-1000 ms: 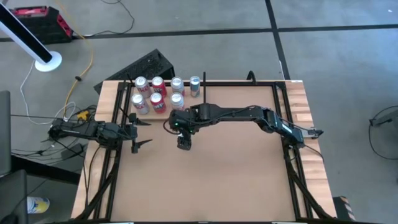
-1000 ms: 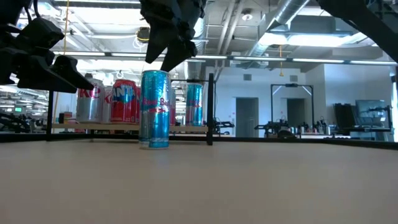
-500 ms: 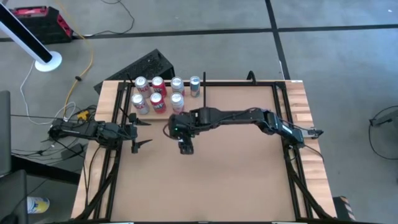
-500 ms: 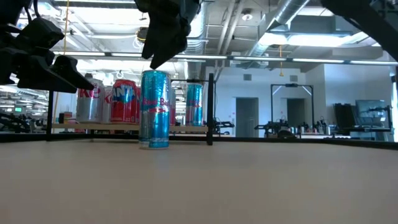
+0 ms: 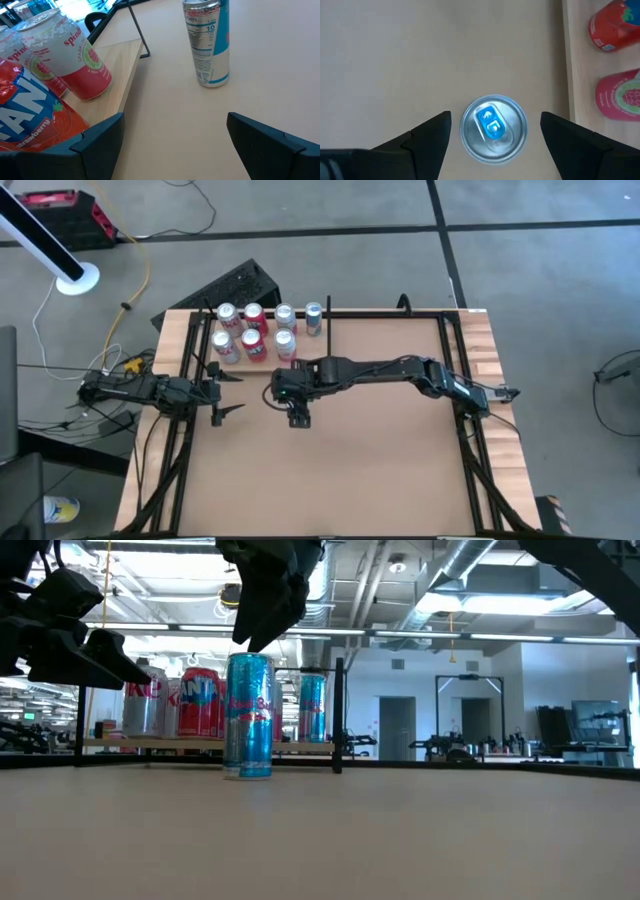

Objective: Place canned beverage on shelf
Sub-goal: Put the blue soda can on the shelf aligned with the other blue soda can

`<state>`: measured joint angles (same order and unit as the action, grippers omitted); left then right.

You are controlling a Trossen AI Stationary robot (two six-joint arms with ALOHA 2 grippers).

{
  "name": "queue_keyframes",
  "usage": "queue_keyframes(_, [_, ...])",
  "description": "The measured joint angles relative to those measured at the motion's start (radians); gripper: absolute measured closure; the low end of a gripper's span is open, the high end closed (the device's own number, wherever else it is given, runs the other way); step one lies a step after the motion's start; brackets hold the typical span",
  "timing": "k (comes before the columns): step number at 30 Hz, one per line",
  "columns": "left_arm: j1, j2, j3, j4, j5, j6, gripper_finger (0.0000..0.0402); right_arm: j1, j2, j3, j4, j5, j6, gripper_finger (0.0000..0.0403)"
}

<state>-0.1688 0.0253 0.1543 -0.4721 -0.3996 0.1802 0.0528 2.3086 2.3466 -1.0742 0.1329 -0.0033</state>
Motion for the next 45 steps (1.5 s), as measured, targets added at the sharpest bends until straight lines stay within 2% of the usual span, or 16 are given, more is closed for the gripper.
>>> queue_keyframes(15, [0.000,0.000,0.000,0.000,0.000,0.000,0.0065,-0.001,0.004,-0.001,-0.019,0.000,0.022,0.0070])
queue_keyframes(24, [0.000,0.000,0.000,0.000,0.000,0.000,0.0065,-0.001,0.004,-0.088,0.016,0.000,0.033,0.0070])
queue_keyframes(39, [0.000,0.000,0.000,0.000,0.000,0.000,0.0065,-0.001,0.004,-0.091,0.053,-0.001,0.029,0.0070])
queue_keyframes(45, [0.000,0.000,0.000,0.000,0.000,0.000,0.0065,-0.001,0.004,-0.091,0.054,-0.002,0.028,0.0092])
